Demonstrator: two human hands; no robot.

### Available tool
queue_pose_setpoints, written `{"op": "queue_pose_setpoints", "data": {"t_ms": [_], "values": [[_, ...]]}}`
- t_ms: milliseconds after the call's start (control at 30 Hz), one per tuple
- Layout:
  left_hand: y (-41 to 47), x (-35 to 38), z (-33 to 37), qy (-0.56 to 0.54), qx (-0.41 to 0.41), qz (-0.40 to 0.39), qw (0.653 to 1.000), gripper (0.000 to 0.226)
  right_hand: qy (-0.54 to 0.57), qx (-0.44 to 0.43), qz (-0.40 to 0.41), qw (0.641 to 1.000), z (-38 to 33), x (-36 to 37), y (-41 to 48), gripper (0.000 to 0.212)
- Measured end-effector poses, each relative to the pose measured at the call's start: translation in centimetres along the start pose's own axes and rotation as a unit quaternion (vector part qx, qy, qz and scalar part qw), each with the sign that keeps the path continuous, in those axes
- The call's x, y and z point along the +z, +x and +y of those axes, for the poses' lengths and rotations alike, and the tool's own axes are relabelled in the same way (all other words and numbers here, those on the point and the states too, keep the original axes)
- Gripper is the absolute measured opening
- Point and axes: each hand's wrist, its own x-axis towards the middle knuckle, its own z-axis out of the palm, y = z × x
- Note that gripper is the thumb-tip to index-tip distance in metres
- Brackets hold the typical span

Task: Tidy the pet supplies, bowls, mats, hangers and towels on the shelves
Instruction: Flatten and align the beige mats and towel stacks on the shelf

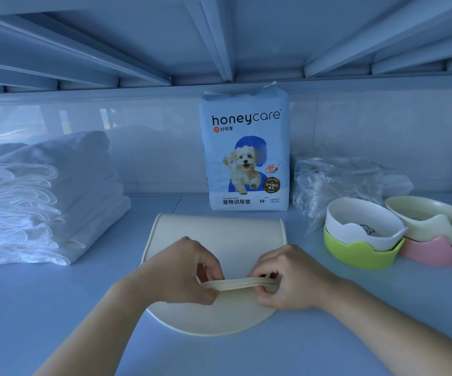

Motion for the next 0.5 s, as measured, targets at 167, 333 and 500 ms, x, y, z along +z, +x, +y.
{"op": "queue_pose_setpoints", "data": {"t_ms": [167,333,500], "values": [[-0.2,0.2,0.0,-0.026,0.003,-0.041,0.999,0.012,0.020,-0.002,-0.030,0.999,-0.2,-0.1,-0.1,0.018],[0.2,0.4,-0.6,-0.034,-0.012,-0.099,0.994,0.022,0.066,0.014,-0.046,0.997,0.4,-0.3,0.2,0.028],[1.2,1.3,-2.1,0.006,0.002,0.083,0.997,0.010,0.036,0.052,0.025,0.998,2.0,0.4,0.7,0.017]]}}
